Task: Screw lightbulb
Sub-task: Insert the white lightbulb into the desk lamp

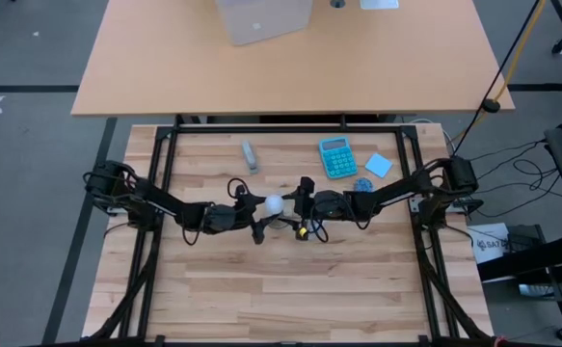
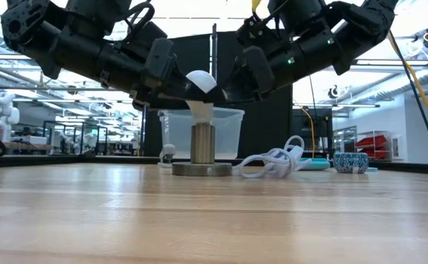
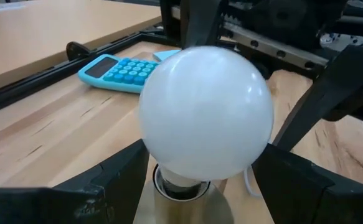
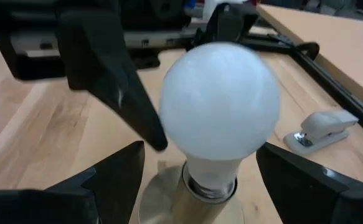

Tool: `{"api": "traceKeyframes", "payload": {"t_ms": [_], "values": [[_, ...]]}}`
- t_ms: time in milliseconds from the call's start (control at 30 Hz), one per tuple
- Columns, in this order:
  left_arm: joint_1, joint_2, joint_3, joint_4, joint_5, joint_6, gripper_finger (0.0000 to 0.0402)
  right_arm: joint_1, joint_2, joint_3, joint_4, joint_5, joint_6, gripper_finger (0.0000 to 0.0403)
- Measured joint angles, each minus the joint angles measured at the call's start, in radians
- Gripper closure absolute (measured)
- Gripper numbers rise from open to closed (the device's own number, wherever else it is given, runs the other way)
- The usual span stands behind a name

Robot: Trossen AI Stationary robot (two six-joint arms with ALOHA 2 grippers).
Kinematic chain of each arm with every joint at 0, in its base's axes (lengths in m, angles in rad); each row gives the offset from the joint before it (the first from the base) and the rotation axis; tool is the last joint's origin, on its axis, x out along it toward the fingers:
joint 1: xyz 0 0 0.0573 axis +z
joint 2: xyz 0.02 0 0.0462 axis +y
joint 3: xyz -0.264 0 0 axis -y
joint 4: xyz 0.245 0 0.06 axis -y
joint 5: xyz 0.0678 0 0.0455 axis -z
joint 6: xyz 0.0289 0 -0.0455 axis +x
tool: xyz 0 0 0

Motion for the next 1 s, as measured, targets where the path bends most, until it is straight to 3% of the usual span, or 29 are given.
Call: {"api": "traceKeyframes", "payload": {"t_ms": [767, 1000], "values": [[0.000, 0.000, 0.000, -0.024, 0.003, -0.035, 0.0122, 0.013, -0.016, 0.000, -0.045, 0.018, 0.009, 0.0101], [0.009, 0.000, 0.000, -0.027, 0.003, -0.036, 0.0122, 0.015, -0.082, 0.000, -0.115, 0.024, 0.009, 0.0101]]}}
